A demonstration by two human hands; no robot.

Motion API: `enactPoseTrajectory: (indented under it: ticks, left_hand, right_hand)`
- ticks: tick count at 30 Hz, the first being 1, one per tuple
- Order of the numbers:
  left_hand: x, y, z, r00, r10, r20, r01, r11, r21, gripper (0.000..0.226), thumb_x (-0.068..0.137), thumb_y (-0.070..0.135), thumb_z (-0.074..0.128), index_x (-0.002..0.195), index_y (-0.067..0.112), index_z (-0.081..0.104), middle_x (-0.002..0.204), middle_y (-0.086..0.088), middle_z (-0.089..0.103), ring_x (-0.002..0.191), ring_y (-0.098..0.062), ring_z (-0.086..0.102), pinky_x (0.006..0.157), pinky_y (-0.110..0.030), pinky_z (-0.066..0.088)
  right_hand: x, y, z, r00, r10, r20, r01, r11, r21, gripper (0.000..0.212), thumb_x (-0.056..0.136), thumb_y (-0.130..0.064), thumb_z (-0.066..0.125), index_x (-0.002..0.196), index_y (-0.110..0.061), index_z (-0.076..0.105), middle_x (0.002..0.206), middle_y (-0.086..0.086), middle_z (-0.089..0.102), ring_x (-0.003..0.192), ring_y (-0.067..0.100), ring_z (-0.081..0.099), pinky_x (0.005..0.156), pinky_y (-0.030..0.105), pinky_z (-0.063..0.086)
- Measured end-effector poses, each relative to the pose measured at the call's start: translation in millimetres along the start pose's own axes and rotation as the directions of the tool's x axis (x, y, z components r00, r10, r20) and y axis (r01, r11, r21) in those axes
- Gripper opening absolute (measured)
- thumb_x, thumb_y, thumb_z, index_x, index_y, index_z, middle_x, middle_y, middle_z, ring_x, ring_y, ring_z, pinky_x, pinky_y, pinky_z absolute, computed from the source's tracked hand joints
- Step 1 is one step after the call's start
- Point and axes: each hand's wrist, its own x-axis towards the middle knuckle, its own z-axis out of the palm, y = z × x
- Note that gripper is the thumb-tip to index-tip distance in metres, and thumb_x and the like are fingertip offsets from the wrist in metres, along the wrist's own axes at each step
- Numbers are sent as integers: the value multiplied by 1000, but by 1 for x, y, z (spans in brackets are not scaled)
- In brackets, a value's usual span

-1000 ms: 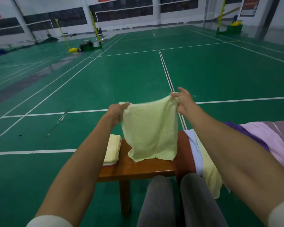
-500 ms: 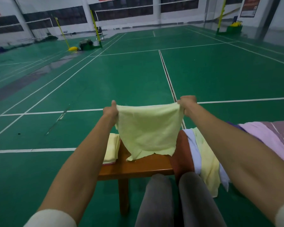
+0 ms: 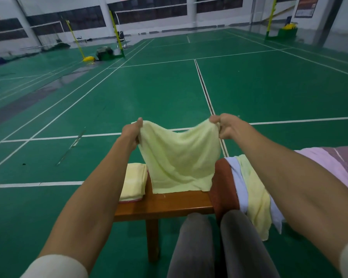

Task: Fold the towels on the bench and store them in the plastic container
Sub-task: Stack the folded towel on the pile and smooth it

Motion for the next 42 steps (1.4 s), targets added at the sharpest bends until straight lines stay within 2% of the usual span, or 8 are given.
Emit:
enactPoseTrajectory:
  ticks: [7, 13, 17, 23, 26, 34, 37, 42]
  left_hand:
    - [0, 20, -8, 999, 53, -7, -52, 993, 105, 45, 90, 33, 77, 120, 3, 63, 109, -11, 71, 91, -28, 71, 73, -42, 62]
    - [-9, 45, -4, 979, 9, 205, -35, 991, 127, 33, 88, 26, 79, 108, 2, 70, 103, -9, 69, 73, -18, 67, 62, -32, 57]
    - [-7, 60, -3, 993, 24, 113, -40, 990, 137, 45, 88, 9, 77, 126, -7, 59, 126, -17, 60, 88, -25, 64, 66, -39, 56]
    - [-2, 65, -4, 949, 315, -36, -310, 946, 95, 43, 89, -5, 69, 127, 15, 66, 121, -14, 63, 107, -28, 63, 97, -42, 56]
    - [-7, 65, -9, 907, 413, 88, -418, 847, 328, 39, 85, -10, 67, 120, 4, 72, 117, -15, 67, 103, -25, 62, 97, -35, 53]
    - [-6, 68, -17, 769, 548, 329, -529, 256, 809, 21, 89, 3, 63, 107, 1, 73, 100, -17, 71, 93, -32, 64, 76, -32, 44]
    - [-6, 67, -16, 751, 599, 278, -513, 264, 817, 16, 93, 14, 66, 97, 0, 74, 89, -18, 69, 85, -32, 60, 71, -31, 37]
    - [-6, 59, -22, 770, 623, 139, -508, 465, 725, 19, 94, 22, 69, 88, 4, 75, 71, -12, 68, 66, -26, 65, 70, -34, 53]
  right_hand:
    - [-5, -9, 2, 986, -165, 22, 166, 958, -233, 35, 101, -12, 59, 136, -5, 54, 112, 14, 62, 90, 25, 63, 84, 42, 57]
    - [-2, -27, 9, 937, -342, 72, 339, 940, 49, 42, 95, 18, 48, 135, 6, 54, 112, 18, 63, 94, 24, 65, 82, 32, 60]
    - [4, -28, 8, 918, -393, -51, 328, 826, -458, 45, 90, 21, 47, 123, -2, 68, 121, 18, 64, 89, 22, 62, 78, 32, 58]
    - [4, -51, 9, 884, -436, -170, 375, 877, -301, 57, 88, 16, 30, 117, -17, 67, 111, 18, 63, 78, 24, 63, 62, 37, 60]
    - [4, -58, 8, 914, -397, -82, 357, 884, -303, 48, 91, 20, 51, 134, 0, 60, 131, 19, 57, 115, 30, 60, 87, 34, 55]
    - [2, -68, 7, 715, -699, 3, 324, 328, -887, 34, 89, 4, 56, 115, -6, 76, 119, 13, 70, 110, 28, 64, 92, 31, 50]
    - [-4, -69, 10, 669, -742, 33, 305, 234, -923, 33, 90, 2, 55, 116, -7, 74, 123, 14, 68, 114, 30, 63, 94, 31, 49]
    - [1, -68, 10, 785, -606, -130, 301, 556, -774, 31, 97, -2, 50, 125, -9, 61, 129, 13, 59, 107, 29, 62, 87, 43, 59]
